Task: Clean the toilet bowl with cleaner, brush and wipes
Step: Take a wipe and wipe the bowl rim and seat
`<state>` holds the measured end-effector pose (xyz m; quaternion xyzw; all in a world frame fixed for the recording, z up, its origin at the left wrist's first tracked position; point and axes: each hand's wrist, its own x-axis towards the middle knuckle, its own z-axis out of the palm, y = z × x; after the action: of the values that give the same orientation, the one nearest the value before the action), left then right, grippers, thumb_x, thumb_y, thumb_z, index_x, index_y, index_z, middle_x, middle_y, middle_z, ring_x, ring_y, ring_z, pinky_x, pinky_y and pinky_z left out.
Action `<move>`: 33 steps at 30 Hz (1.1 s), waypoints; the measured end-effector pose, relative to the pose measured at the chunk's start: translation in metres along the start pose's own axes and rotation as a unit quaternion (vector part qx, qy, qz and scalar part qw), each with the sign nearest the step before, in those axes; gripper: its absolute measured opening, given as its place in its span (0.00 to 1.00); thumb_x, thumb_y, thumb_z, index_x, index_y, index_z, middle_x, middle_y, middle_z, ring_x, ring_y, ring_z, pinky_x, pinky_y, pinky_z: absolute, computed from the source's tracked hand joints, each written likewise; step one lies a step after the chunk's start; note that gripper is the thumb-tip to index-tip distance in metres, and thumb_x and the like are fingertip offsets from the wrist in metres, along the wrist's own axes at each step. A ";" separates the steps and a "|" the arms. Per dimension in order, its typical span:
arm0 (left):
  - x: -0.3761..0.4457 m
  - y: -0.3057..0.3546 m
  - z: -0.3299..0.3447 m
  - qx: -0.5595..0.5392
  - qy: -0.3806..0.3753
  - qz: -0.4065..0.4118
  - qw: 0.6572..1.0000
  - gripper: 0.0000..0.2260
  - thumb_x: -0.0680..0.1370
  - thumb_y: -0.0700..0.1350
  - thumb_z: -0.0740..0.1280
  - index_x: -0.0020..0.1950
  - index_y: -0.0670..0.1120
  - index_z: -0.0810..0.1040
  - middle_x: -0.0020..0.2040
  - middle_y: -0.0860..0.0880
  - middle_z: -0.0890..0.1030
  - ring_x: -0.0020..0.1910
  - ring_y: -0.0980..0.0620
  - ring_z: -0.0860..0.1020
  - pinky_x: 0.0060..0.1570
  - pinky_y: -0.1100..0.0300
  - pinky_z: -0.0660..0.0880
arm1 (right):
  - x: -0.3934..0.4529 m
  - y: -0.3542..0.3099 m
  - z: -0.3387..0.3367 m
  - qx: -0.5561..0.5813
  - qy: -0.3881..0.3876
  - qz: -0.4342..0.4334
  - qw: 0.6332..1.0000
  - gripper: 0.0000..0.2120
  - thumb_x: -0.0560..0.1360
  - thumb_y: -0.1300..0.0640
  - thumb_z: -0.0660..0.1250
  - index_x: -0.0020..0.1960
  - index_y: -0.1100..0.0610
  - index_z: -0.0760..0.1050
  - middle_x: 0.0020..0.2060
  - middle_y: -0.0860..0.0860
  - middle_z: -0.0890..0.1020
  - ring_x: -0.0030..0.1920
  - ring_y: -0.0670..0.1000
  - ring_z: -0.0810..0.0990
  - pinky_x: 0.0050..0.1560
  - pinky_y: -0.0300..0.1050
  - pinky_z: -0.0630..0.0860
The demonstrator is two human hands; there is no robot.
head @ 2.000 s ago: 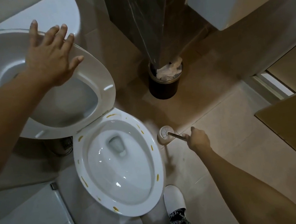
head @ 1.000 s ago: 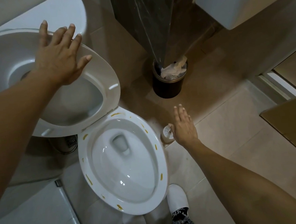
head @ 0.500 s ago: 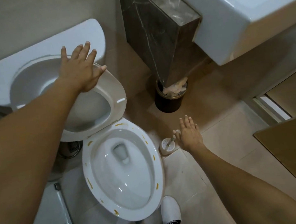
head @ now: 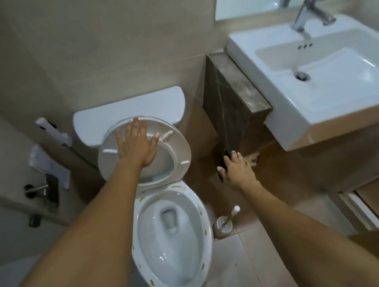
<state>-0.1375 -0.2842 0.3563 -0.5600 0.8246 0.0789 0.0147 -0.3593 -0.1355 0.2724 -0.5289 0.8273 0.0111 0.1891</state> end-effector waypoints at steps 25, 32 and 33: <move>-0.199 -0.178 -0.085 -0.023 0.039 -0.217 0.975 0.30 0.82 0.58 0.46 0.78 0.43 0.45 0.79 0.45 0.44 0.77 0.48 0.44 0.73 0.42 0.41 | -0.077 -0.251 -0.090 -0.073 0.036 -0.255 0.964 0.28 0.82 0.46 0.51 0.77 0.60 0.52 0.76 0.59 0.54 0.77 0.59 0.51 0.74 0.58 0.55; -0.268 -0.201 -0.066 -0.046 0.039 -0.356 0.933 0.29 0.83 0.57 0.47 0.78 0.43 0.45 0.79 0.45 0.44 0.77 0.49 0.43 0.73 0.43 0.41 | -0.092 -0.321 -0.065 -0.112 -0.009 -0.383 0.917 0.29 0.82 0.46 0.50 0.78 0.59 0.51 0.77 0.59 0.52 0.77 0.59 0.49 0.75 0.59 0.53; -0.280 -0.201 -0.062 -0.050 0.036 -0.377 0.924 0.29 0.83 0.57 0.46 0.78 0.43 0.44 0.79 0.45 0.43 0.77 0.49 0.43 0.73 0.43 0.41 | -0.096 -0.328 -0.060 -0.121 -0.014 -0.403 0.907 0.29 0.82 0.46 0.50 0.78 0.59 0.51 0.77 0.59 0.52 0.77 0.59 0.49 0.75 0.59 0.53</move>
<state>0.1569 -0.1082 0.4257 -0.8322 0.5473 0.0883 -0.0139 -0.0537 -0.2092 0.4187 -0.8359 0.5332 0.0417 0.1236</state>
